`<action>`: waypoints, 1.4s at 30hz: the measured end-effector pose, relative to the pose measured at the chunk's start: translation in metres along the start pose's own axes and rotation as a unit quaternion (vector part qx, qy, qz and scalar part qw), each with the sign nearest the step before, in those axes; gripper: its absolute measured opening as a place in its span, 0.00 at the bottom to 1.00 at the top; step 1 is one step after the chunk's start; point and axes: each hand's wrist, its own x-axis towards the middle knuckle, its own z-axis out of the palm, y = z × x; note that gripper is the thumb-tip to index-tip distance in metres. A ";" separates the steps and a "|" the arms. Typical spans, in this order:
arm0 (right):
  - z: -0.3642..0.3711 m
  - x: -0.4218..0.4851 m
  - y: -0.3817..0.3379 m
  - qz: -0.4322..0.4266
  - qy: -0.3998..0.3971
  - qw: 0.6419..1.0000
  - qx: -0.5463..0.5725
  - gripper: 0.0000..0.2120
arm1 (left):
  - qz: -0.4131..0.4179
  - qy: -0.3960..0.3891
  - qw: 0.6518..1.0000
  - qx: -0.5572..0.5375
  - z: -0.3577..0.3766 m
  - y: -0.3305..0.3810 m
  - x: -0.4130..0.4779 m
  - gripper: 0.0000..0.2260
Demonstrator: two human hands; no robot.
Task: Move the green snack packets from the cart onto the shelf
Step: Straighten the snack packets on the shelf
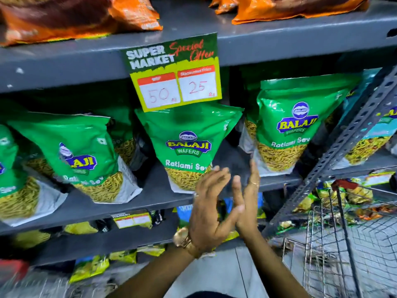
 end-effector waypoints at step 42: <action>0.165 -0.091 -0.056 -0.081 -0.190 0.978 0.022 0.41 | -0.245 0.311 0.916 0.063 -0.179 -0.072 -0.038 0.39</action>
